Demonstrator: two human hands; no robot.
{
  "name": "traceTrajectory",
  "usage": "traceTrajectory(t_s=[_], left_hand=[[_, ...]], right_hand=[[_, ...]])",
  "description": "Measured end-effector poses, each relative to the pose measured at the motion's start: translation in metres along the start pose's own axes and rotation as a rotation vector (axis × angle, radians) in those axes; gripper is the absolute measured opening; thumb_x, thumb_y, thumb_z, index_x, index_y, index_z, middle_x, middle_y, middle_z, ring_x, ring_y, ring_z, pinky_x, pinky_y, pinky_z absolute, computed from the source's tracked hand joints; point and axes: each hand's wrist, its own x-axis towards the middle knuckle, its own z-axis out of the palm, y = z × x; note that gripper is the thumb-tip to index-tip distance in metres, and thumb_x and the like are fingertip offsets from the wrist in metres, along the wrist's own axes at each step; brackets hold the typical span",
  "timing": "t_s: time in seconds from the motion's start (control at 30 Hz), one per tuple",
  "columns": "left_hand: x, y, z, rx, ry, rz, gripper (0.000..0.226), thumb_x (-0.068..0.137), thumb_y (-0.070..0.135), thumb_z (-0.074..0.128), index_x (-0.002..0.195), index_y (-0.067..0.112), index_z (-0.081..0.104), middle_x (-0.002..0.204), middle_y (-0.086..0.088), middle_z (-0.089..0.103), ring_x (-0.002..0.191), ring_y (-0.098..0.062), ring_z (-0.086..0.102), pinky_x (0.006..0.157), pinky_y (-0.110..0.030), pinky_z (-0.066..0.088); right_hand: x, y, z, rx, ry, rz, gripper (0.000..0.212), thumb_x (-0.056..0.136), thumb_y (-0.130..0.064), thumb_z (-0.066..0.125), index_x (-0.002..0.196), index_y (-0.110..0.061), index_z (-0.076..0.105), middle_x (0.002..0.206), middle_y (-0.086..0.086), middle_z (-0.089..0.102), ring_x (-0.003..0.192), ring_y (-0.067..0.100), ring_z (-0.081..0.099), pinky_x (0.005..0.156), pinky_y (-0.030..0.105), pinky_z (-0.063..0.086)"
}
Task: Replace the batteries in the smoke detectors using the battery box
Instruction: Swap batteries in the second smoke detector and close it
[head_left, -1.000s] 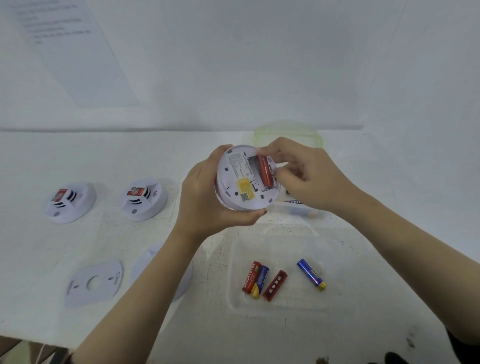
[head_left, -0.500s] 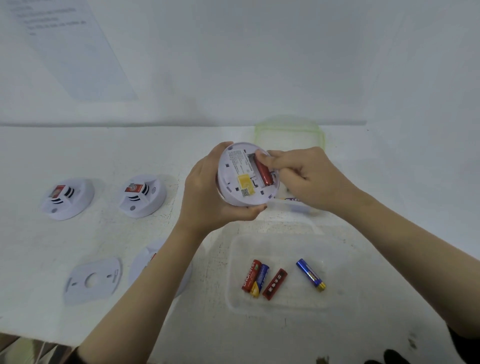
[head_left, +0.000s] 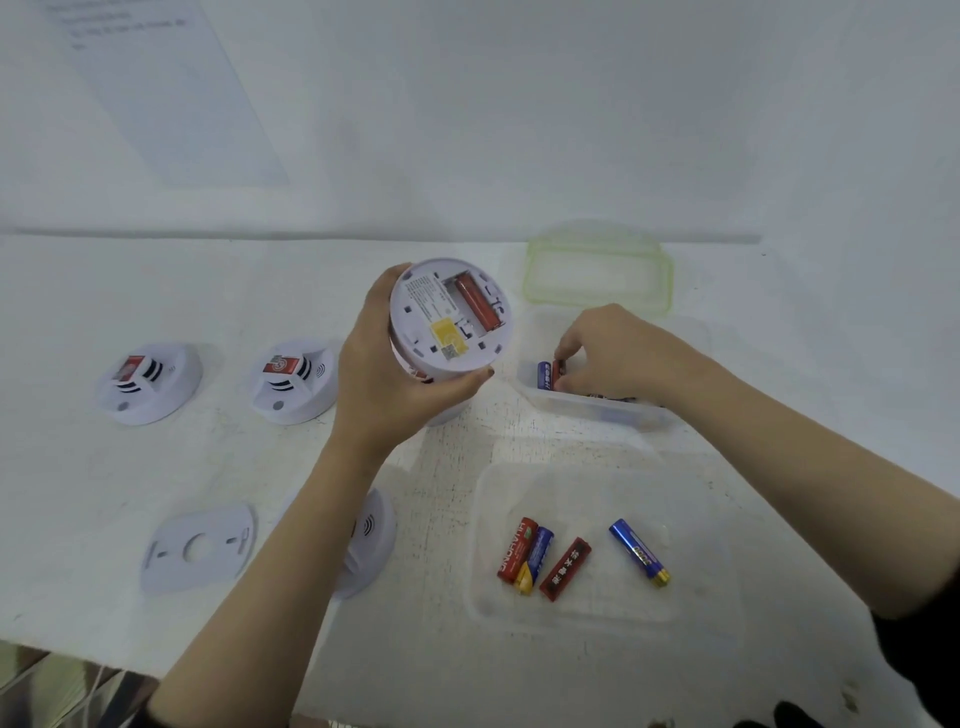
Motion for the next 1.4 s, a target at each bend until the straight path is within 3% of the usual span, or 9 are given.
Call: traceTrajectory(t_s=[0.1, 0.2, 0.4, 0.53, 0.67, 0.97, 1.07, 1.2, 1.4], left_hand=[[0.001, 0.001, 0.0, -0.005, -0.007, 0.003, 0.085, 0.061, 0.038, 0.083, 0.13, 0.009, 0.043, 0.123, 0.019, 0.047, 0.114, 0.015, 0.047, 0.09, -0.005, 0.041], [0.001, 0.004, 0.001, -0.012, -0.017, 0.012, 0.084, 0.061, 0.036, 0.084, 0.13, 0.013, 0.041, 0.122, 0.019, 0.047, 0.113, 0.016, 0.047, 0.09, -0.005, 0.041], [0.001, 0.012, 0.003, -0.055, -0.075, 0.002, 0.08, 0.06, 0.029, 0.088, 0.126, 0.004, 0.049, 0.117, 0.008, 0.057, 0.11, 0.004, 0.055, 0.088, -0.012, 0.046], [0.002, 0.021, 0.003, -0.102, -0.126, 0.028, 0.079, 0.06, 0.03, 0.087, 0.125, 0.002, 0.049, 0.114, 0.002, 0.06, 0.105, -0.005, 0.059, 0.085, -0.017, 0.049], [0.0, 0.03, 0.003, -0.127, -0.127, 0.048, 0.081, 0.058, 0.022, 0.089, 0.123, -0.004, 0.049, 0.113, -0.003, 0.061, 0.105, -0.007, 0.06, 0.085, -0.019, 0.05], [-0.018, 0.051, -0.006, -0.211, -0.108, 0.073, 0.078, 0.055, 0.01, 0.087, 0.121, 0.004, 0.045, 0.114, 0.009, 0.056, 0.106, 0.005, 0.056, 0.087, -0.011, 0.045], [-0.028, 0.06, -0.01, -0.244, -0.11, 0.103, 0.078, 0.059, 0.017, 0.085, 0.125, 0.012, 0.044, 0.119, 0.025, 0.053, 0.11, 0.004, 0.055, 0.089, -0.011, 0.044], [-0.041, 0.07, -0.016, -0.234, -0.087, 0.112, 0.08, 0.059, 0.022, 0.083, 0.127, 0.02, 0.041, 0.122, 0.034, 0.051, 0.114, 0.007, 0.052, 0.091, -0.009, 0.043], [-0.06, 0.068, -0.028, -0.14, -0.117, 0.055, 0.095, 0.056, 0.03, 0.088, 0.133, 0.003, 0.04, 0.129, 0.029, 0.048, 0.118, 0.003, 0.051, 0.096, -0.015, 0.044]], right_hand=[[0.0, 0.0, 0.0, 0.108, -0.011, -0.021, 0.021, 0.08, -0.021, 0.068, 0.098, -0.009, 0.065, 0.101, 0.006, 0.065, 0.083, 0.023, 0.063, 0.067, 0.031, 0.053], [-0.003, 0.002, 0.002, 0.355, 0.06, -0.046, 0.017, 0.078, -0.014, 0.071, 0.086, -0.016, 0.056, 0.083, -0.001, 0.067, 0.062, 0.012, 0.058, 0.051, 0.024, 0.046], [-0.028, -0.013, -0.007, 0.76, 0.588, -0.3, 0.018, 0.08, 0.001, 0.064, 0.092, -0.012, 0.059, 0.081, -0.001, 0.072, 0.065, 0.007, 0.065, 0.06, 0.019, 0.05], [-0.048, -0.023, -0.011, 0.543, 0.733, -0.566, 0.014, 0.081, -0.002, 0.069, 0.092, -0.01, 0.064, 0.091, -0.006, 0.07, 0.088, 0.007, 0.067, 0.076, 0.028, 0.055], [-0.05, -0.018, -0.003, 0.177, 0.744, -0.695, 0.011, 0.083, -0.006, 0.065, 0.093, -0.01, 0.068, 0.092, 0.002, 0.071, 0.086, 0.021, 0.066, 0.069, 0.041, 0.053], [-0.065, -0.018, 0.008, 0.337, 0.704, -0.681, 0.024, 0.087, -0.024, 0.063, 0.11, -0.02, 0.069, 0.137, 0.008, 0.051, 0.119, 0.023, 0.05, 0.098, 0.039, 0.043], [-0.071, -0.022, 0.006, 0.603, 0.459, -0.58, 0.044, 0.086, -0.037, 0.06, 0.129, -0.033, 0.052, 0.148, -0.007, 0.039, 0.137, 0.019, 0.035, 0.108, 0.037, 0.037], [-0.082, -0.028, 0.001, 1.109, -0.032, -0.536, 0.082, 0.083, -0.021, 0.063, 0.148, -0.029, 0.014, 0.13, -0.008, 0.055, 0.118, 0.011, 0.056, 0.09, 0.026, 0.05], [-0.09, -0.035, 0.005, 1.166, -0.071, -0.482, 0.077, 0.072, -0.011, 0.067, 0.14, -0.029, 0.035, 0.116, -0.01, 0.065, 0.105, 0.009, 0.063, 0.079, 0.022, 0.052]])
